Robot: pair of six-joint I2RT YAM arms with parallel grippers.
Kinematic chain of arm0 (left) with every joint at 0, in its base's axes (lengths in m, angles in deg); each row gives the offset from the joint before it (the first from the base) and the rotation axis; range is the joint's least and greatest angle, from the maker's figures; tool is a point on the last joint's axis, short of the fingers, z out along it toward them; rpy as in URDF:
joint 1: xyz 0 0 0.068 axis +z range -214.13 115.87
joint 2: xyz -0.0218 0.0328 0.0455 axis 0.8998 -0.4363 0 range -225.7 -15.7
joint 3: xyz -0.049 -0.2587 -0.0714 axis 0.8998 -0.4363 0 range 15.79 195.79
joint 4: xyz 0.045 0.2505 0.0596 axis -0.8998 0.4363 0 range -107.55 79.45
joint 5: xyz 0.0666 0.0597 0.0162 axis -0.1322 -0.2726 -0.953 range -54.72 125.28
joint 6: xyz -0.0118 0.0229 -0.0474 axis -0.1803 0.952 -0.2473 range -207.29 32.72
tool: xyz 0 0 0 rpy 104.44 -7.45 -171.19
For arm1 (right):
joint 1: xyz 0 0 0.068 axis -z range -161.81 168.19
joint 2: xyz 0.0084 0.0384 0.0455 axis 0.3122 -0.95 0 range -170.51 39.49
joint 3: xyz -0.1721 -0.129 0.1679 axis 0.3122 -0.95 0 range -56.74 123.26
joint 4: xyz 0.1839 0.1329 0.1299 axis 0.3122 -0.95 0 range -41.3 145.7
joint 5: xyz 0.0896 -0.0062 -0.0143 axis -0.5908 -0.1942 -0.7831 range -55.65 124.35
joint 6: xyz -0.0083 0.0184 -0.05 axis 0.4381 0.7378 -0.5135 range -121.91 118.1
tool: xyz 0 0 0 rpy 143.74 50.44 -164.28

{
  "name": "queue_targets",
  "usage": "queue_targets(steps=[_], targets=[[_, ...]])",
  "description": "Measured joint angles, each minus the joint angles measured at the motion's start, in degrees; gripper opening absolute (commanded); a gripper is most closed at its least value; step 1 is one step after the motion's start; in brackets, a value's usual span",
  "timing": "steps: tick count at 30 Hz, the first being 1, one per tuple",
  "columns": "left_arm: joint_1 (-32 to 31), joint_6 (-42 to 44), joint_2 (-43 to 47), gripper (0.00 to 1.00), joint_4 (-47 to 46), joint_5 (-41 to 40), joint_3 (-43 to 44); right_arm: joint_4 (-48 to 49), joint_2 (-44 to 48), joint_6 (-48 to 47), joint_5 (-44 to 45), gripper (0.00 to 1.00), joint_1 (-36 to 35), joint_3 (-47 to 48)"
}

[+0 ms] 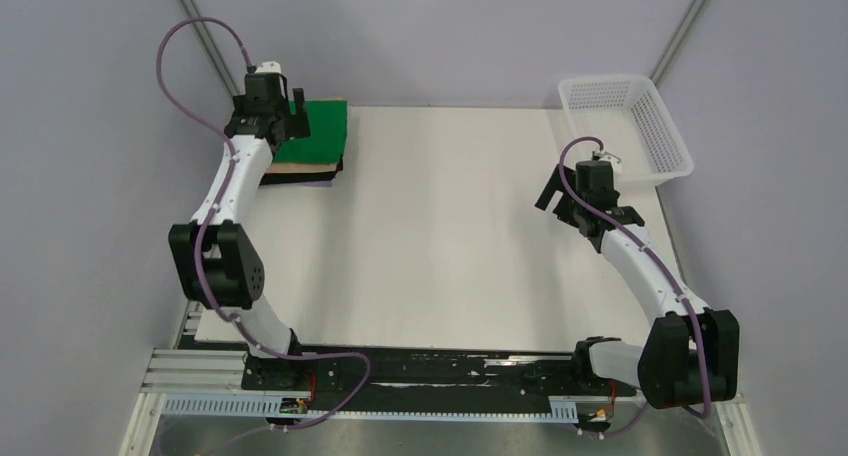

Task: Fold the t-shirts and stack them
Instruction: Reset both arms

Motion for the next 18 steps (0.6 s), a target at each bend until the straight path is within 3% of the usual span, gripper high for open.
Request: queue_targets(steps=[5, 11, 13, 18], targets=[[-0.1, -6.8, 20.2, 1.00, -9.7, 10.8, -23.1, 1.3, 2.4, -0.2, -2.1, 1.00, 0.0, -1.5], [-2.6, -12.2, 37.9, 1.00, -21.3, 19.6, -51.1, 5.2, 10.8, -0.8, -2.7, 1.00, 0.0, -8.6], [-4.2, -13.5, 42.2, 1.00, -21.7, 20.6, -57.9, 6.6, 13.5, -0.9, -2.7, 1.00, 0.0, -10.8], [-5.6, -15.4, 48.8, 1.00, -22.0, 21.4, -64.4, 10.2, 17.6, -0.9, -2.6, 1.00, 0.0, -14.8]])
